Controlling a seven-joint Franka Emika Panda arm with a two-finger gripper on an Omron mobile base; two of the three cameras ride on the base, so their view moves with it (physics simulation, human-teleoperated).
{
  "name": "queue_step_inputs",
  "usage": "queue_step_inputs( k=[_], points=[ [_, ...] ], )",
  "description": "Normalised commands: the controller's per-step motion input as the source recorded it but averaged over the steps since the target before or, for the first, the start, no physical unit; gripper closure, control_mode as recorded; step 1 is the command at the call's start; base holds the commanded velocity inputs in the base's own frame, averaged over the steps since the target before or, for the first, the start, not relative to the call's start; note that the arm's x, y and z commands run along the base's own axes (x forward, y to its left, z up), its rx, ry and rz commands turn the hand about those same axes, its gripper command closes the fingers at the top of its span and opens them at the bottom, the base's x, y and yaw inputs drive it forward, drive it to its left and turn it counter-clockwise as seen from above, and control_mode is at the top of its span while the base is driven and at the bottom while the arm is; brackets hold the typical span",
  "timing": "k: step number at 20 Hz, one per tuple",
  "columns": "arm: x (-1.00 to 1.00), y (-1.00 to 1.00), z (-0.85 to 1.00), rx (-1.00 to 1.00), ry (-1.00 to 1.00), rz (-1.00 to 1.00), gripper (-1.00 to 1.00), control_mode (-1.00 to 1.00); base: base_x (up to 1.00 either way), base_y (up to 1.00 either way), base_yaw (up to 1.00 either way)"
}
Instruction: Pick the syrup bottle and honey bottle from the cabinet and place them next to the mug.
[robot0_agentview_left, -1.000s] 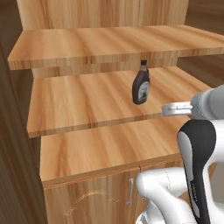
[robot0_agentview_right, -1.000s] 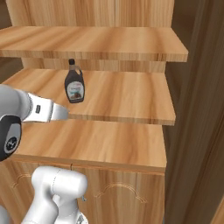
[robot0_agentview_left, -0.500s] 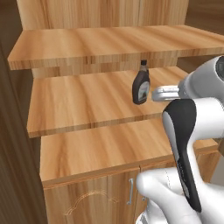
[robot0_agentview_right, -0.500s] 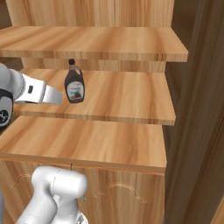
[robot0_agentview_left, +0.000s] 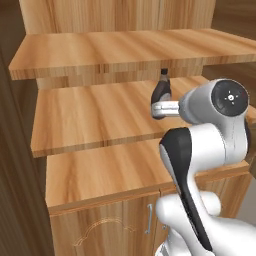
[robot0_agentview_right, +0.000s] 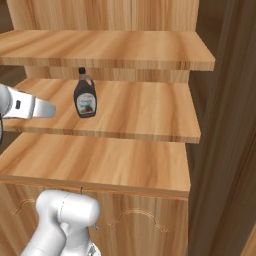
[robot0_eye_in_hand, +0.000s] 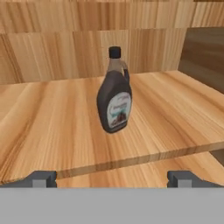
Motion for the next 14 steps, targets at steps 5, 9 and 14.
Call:
queue_step_inputs(
  k=[5, 9, 14],
  points=[
    [0.12, 0.18, 0.0, -0.07, -0.23, -0.09, -1.0, -1.0, 0.0, 0.0, 0.0],
    [0.21, 0.08, 0.01, -0.06, -0.13, -0.26, -1.0, -1.0, 0.0, 0.0, 0.0],
    [0.33, 0.05, 0.01, 0.0, -0.04, -0.21, -1.0, -1.0, 0.0, 0.0, 0.0]
  ],
)
